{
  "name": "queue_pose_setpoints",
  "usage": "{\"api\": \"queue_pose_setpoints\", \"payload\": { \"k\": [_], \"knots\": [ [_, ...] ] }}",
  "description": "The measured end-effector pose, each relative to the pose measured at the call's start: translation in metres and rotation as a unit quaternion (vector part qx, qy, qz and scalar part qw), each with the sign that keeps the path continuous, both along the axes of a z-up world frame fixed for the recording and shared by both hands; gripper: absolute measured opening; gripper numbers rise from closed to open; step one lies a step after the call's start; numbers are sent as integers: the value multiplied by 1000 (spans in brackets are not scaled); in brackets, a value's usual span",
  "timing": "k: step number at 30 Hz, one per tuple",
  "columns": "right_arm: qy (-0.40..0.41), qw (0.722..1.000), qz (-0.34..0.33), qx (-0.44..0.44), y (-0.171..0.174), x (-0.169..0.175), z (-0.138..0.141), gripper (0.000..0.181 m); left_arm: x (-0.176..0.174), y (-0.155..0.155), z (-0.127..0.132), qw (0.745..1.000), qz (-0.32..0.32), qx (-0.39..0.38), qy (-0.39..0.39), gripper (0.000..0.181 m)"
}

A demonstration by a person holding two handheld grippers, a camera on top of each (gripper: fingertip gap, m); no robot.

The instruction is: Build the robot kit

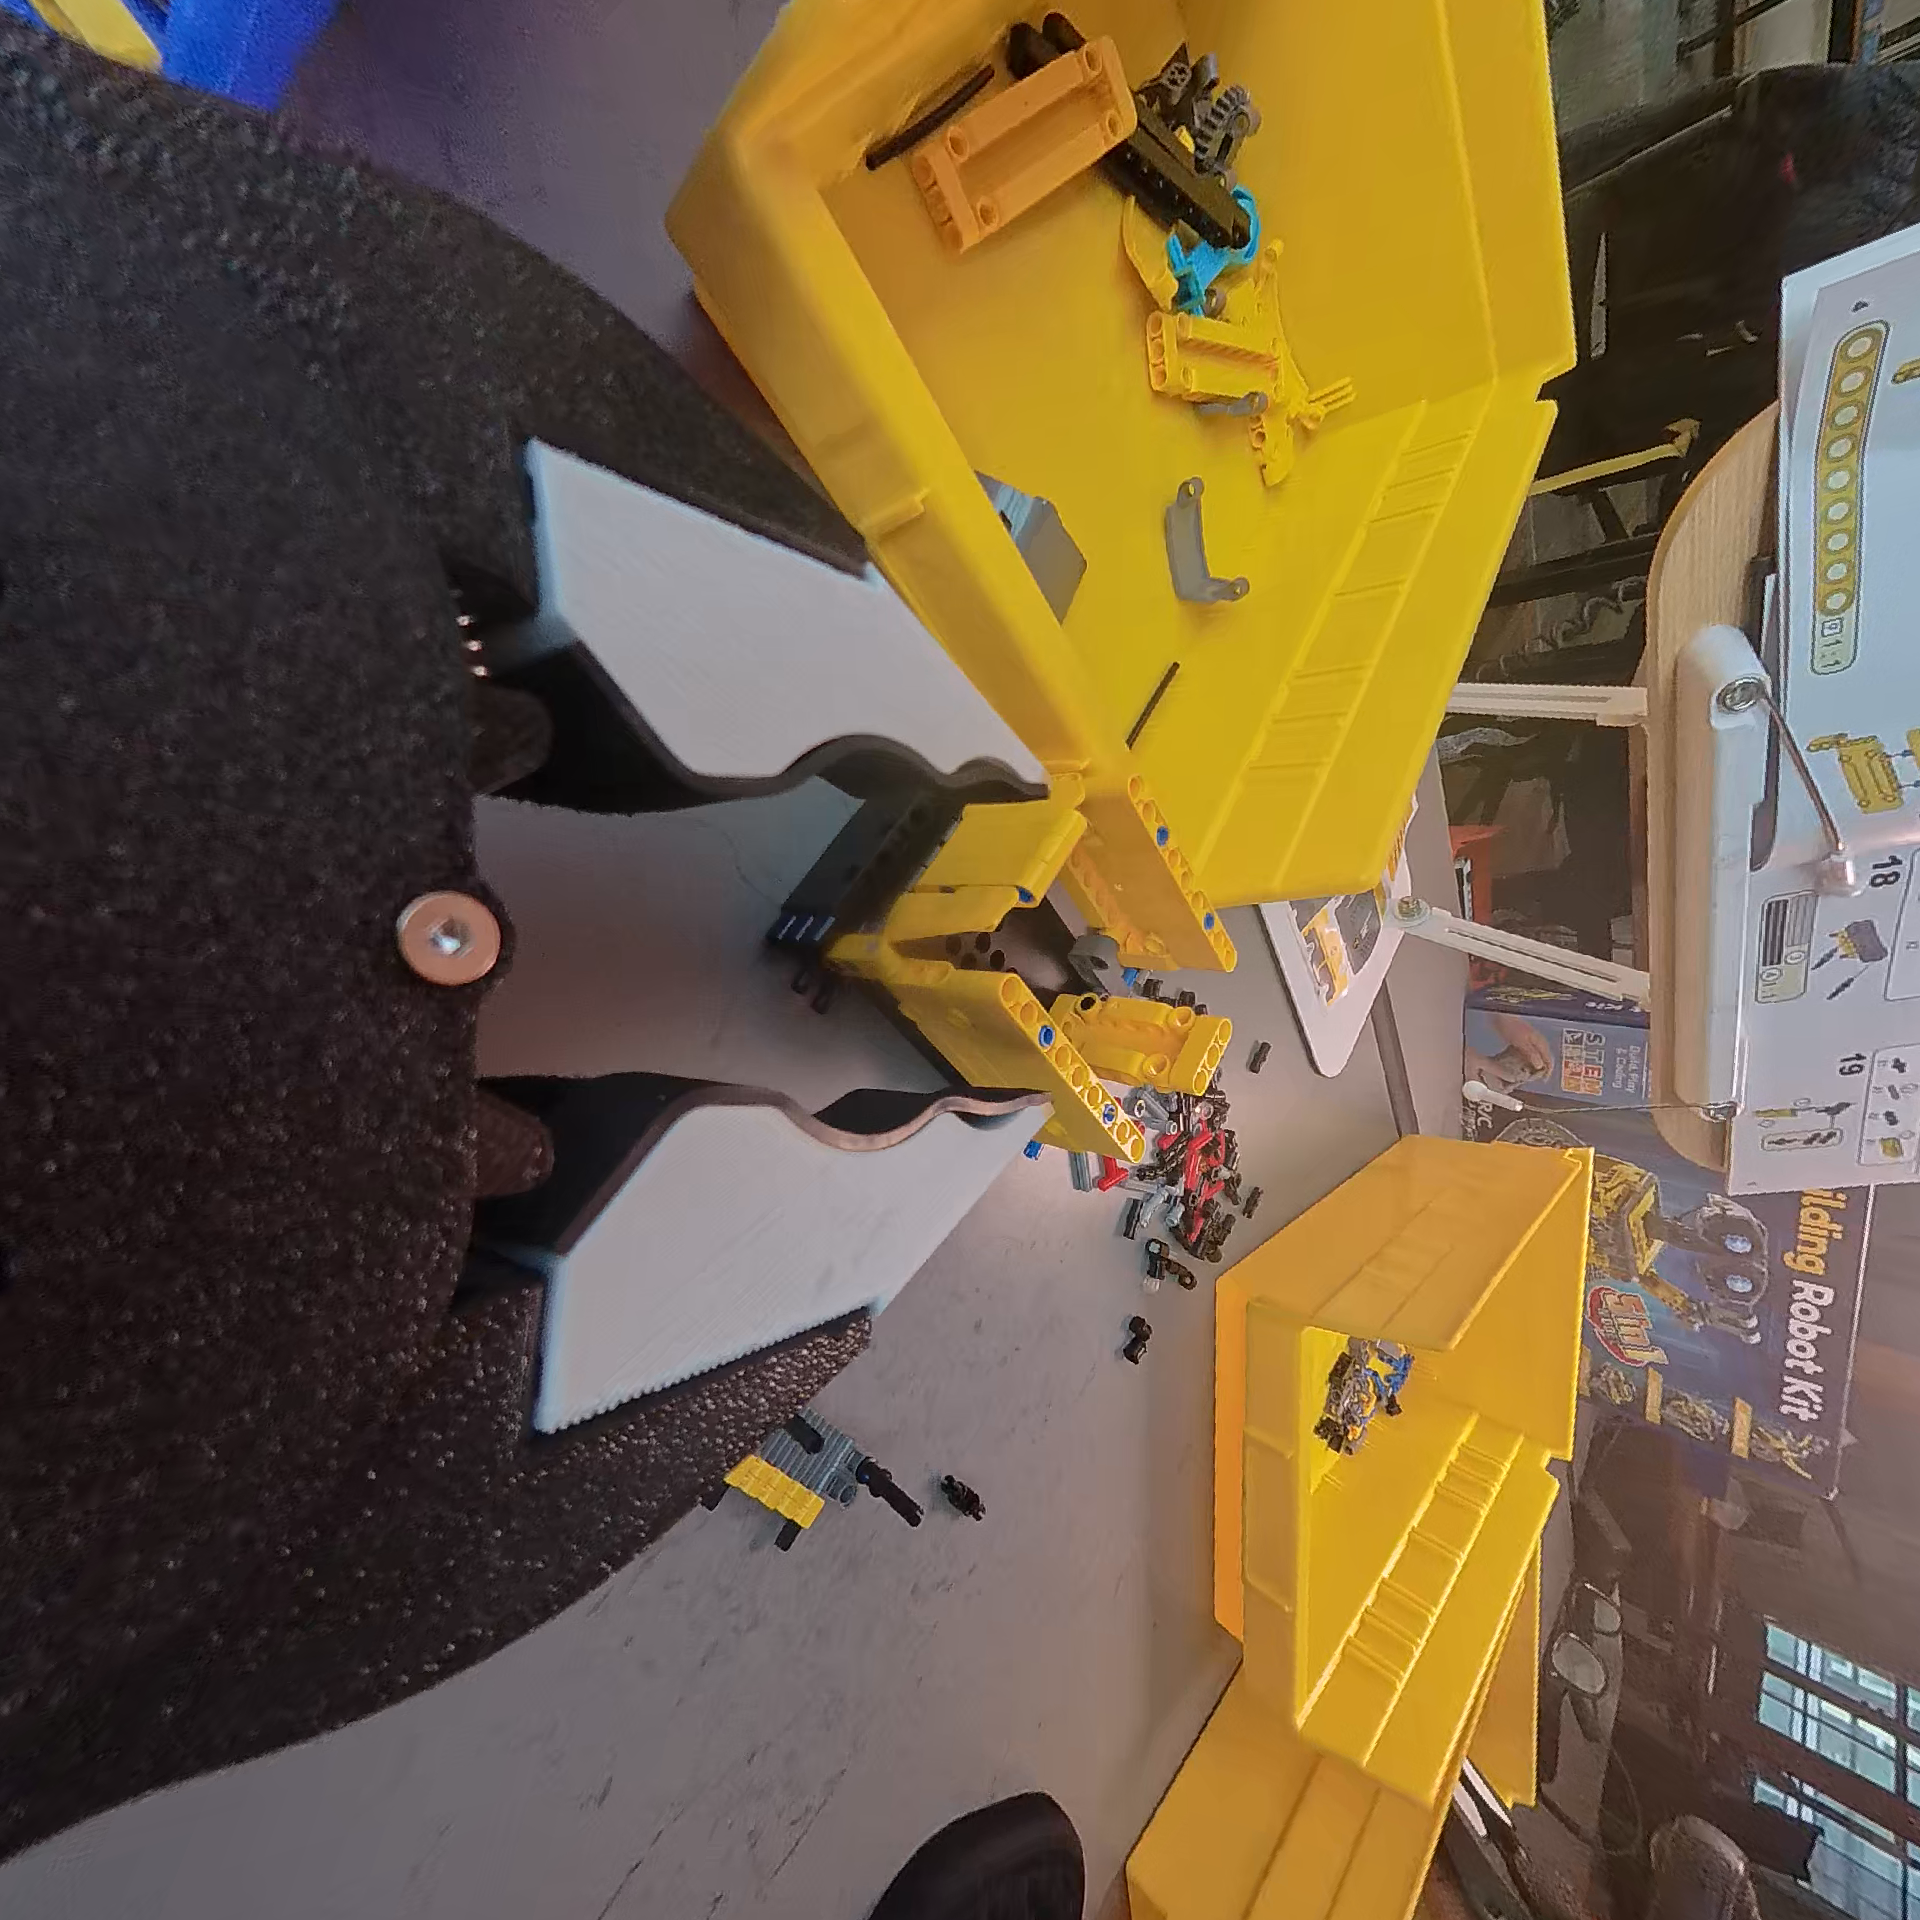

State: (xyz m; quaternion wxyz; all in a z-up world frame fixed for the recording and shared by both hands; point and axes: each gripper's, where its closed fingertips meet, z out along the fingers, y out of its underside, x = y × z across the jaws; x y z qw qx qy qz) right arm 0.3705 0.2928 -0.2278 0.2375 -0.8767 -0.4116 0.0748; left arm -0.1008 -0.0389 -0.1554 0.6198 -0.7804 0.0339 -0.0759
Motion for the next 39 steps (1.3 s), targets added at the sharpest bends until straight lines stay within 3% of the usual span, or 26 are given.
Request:
{"api": "queue_pose_setpoints", "payload": {
  "k": [9, 14, 20, 27, 31, 36, 39],
  "knots": [
    [2, 1000, -29, -12, 7, 7, -4, 17, -1, 0, -1, 1000, 0, -2, -3, 53],
    [7, 1000, -21, -14, 4, 1, -5, 0, -2, 1, -1, 1000, 0, -4, -9, 53],
    [27, 999, 9, -34, -8, -8, -6, 0, -2, 1, -2, 1000, -1, -6, -12, 52],
    [118, 993, 9, 4, -2, -18, 28, 0, -2, 2, -3, 1000, -2, -9, -15, 52],
    [137, 989, -26, 47, 15, -3, 49, 12, -3, 2, -4, 1000, -2, -11, -17, 52],
    [57, 994, -65, 73, 25, 35, 51, 17, -4, 2, -4, 1000, -5, -11, -29, 51],
    [-33, 997, -59, 37, 10, 55, 34, 20, -4, 1, -1, 999, -6, -3, -34, 51]
  ]
}}
